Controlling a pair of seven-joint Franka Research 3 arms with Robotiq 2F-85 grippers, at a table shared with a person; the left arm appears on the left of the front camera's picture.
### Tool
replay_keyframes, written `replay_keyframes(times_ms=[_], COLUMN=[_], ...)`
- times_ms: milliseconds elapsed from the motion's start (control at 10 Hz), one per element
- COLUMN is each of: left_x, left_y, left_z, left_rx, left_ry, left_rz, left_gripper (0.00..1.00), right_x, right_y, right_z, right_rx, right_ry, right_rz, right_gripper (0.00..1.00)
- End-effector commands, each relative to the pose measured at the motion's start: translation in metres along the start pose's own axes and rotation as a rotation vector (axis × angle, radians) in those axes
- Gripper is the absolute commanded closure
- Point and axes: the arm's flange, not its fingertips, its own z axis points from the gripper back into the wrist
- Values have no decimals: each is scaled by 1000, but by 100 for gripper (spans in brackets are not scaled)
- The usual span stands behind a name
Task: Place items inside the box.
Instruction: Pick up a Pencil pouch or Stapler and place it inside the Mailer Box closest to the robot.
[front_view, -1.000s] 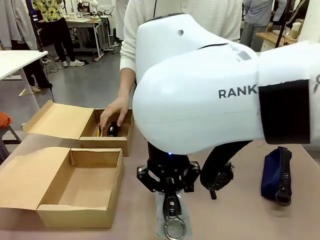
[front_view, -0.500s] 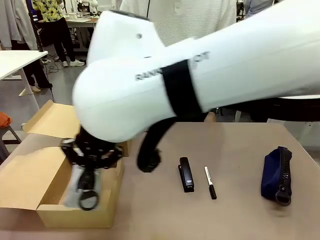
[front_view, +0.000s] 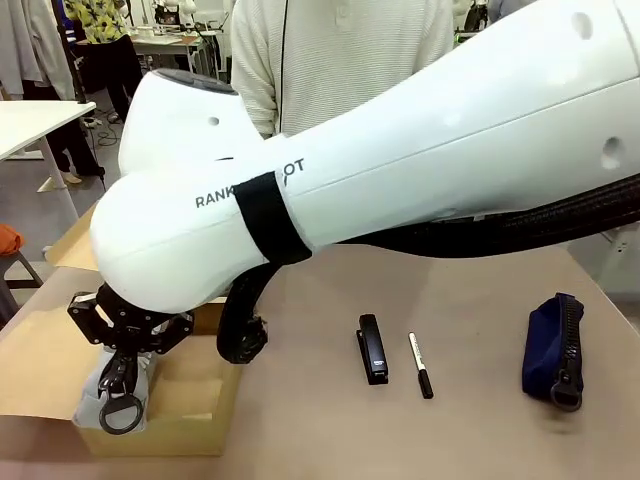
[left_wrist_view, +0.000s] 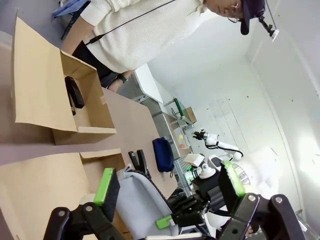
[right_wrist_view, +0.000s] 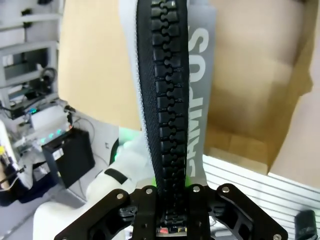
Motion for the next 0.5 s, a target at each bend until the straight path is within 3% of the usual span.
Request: replay_keyframes(times_ms=[0,400], left_x=[-1,-1], left_y=[-2,-2], left_z=[-1,-1], left_rx=[-18,-18], left_ry=[-16,-16], left_rz=[-20,-20], left_gripper=[0,0], right_x=[0,24], right_y=[1,7], right_z=[-6,-23], right_rx=[1,-34], right_ry=[0,-49], right_rz=[-3,-85], right_gripper=[90,90])
